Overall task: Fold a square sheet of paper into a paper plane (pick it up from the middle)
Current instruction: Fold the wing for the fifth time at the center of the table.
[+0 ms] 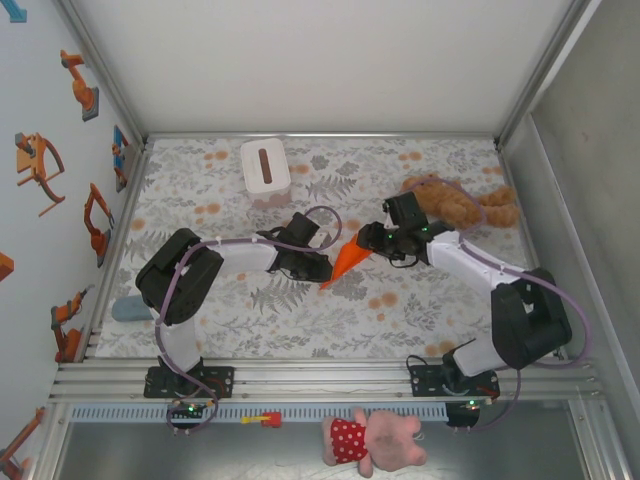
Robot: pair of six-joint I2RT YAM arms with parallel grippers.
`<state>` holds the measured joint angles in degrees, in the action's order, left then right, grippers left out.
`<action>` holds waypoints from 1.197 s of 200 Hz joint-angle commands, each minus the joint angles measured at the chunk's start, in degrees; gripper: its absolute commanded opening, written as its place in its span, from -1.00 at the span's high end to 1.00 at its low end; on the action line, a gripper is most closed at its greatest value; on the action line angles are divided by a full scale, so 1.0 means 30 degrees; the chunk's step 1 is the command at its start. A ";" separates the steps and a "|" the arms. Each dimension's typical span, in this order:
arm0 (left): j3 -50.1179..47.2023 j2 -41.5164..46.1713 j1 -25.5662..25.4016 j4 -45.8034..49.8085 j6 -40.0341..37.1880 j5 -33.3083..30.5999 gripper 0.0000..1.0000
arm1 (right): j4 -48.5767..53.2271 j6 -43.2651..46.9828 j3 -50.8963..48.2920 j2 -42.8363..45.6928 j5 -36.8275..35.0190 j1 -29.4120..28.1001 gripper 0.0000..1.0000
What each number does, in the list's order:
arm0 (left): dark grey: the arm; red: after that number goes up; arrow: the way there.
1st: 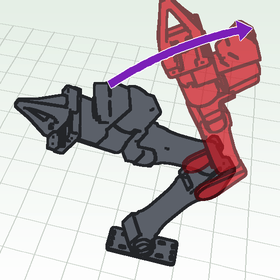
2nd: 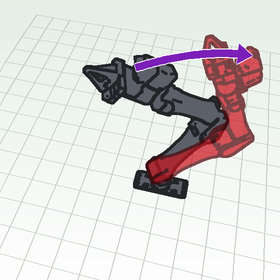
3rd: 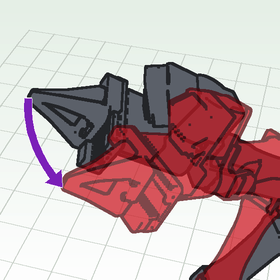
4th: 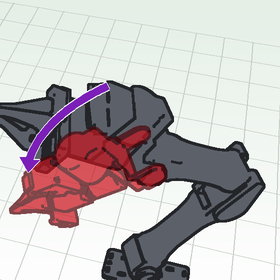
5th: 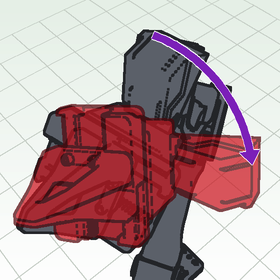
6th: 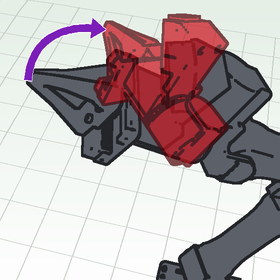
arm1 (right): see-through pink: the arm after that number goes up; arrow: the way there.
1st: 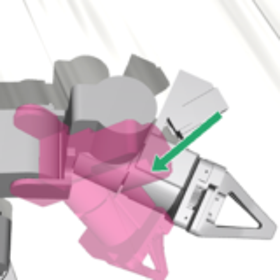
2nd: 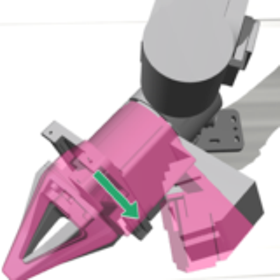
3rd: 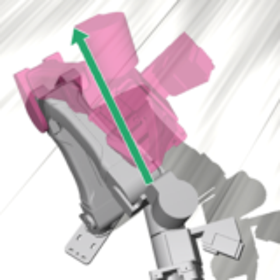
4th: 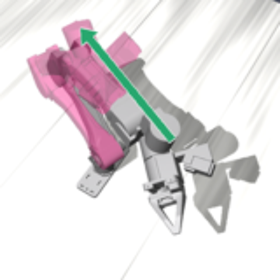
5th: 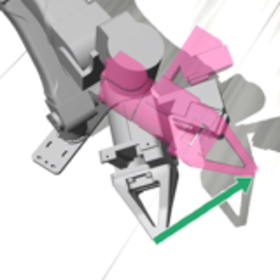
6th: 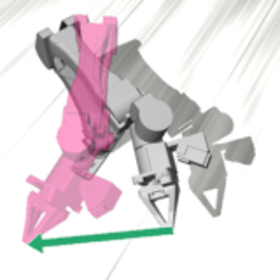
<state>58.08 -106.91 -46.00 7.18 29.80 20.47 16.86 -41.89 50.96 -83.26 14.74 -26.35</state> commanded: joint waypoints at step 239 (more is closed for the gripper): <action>-0.0301 0.1093 0.0207 0.0705 0.0897 -0.1268 0.63 | -0.3162 -0.0187 0.1031 -0.5666 0.1249 -0.1588 0.64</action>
<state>58.02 -106.24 -45.60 7.40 31.27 20.27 5.74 -42.15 52.62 -99.98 20.12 -31.00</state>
